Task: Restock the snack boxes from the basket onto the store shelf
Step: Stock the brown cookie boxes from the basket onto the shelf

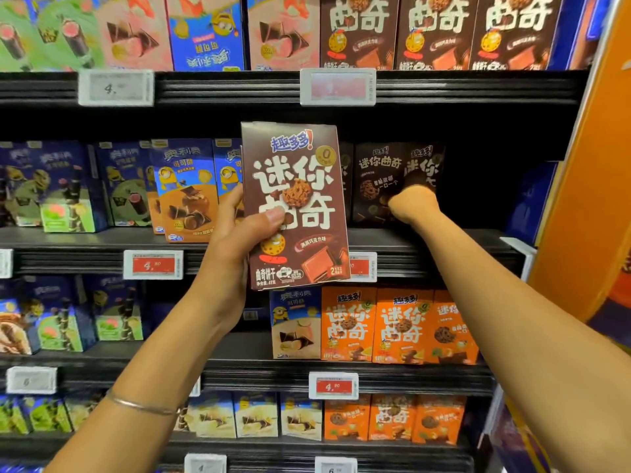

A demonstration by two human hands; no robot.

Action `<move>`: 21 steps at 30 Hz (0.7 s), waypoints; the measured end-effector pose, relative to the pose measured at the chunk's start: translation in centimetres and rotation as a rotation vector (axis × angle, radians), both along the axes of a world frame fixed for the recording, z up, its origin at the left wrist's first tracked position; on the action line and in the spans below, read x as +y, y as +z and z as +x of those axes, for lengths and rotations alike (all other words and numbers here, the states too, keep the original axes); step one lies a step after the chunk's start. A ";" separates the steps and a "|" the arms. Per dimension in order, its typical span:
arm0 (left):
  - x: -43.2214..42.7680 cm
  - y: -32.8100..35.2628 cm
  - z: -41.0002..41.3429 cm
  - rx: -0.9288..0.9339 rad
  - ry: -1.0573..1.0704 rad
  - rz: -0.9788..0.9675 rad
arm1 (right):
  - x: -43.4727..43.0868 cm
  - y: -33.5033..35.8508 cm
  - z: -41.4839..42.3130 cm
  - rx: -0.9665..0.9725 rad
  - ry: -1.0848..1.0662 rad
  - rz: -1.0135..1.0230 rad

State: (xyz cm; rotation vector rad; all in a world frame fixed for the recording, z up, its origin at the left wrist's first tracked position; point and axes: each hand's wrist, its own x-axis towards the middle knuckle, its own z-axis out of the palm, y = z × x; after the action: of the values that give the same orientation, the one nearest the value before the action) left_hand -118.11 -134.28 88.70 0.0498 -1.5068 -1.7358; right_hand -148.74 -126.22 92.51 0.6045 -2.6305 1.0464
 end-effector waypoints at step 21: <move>0.2 -0.6 0.5 0.004 -0.005 0.003 | 6.2 -0.6 19.9 -0.186 0.846 -0.632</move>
State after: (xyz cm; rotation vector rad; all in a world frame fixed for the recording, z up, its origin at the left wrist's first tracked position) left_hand -117.60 -134.09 88.12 0.0443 -1.5032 -1.7410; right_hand -128.83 -120.05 91.86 1.5410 -1.9379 2.1125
